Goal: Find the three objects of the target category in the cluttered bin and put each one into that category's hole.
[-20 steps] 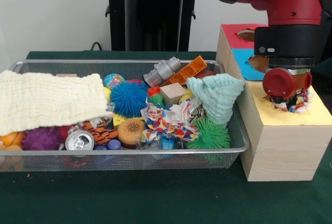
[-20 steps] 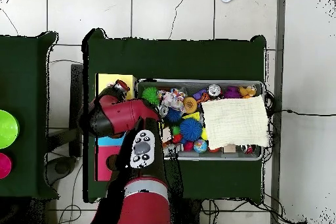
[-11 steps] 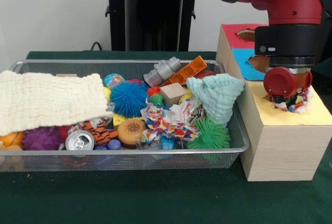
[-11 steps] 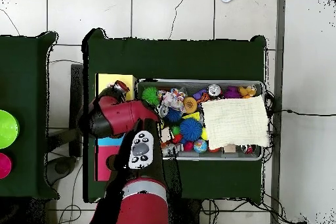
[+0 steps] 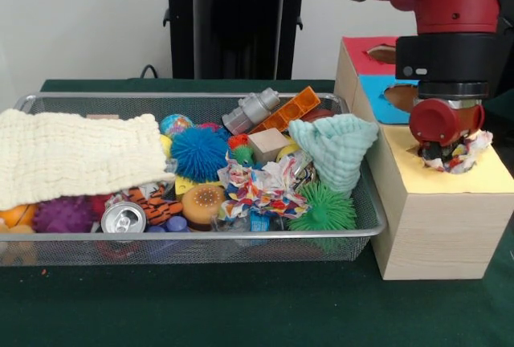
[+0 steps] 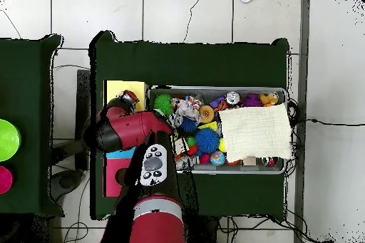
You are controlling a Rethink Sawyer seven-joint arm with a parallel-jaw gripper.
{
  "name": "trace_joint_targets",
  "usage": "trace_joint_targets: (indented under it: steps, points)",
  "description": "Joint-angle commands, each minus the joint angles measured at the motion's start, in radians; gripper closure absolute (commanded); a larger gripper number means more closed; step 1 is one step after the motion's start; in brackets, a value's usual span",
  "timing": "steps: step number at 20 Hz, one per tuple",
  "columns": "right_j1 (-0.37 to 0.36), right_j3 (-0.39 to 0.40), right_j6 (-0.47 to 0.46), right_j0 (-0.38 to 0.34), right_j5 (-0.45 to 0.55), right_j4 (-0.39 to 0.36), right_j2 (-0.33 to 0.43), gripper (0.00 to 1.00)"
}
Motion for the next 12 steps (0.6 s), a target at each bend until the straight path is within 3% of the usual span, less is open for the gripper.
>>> trace_joint_targets:
  steps: [1,6,12]
  points:
    - [-0.138,0.106,0.097,-0.06,0.222,-0.011,0.042,0.0]
    - [-0.226,0.11,0.081,-0.052,0.335,0.006,0.044,0.0]
    - [-0.265,0.124,0.074,-0.068,0.371,-0.007,0.07,0.0]
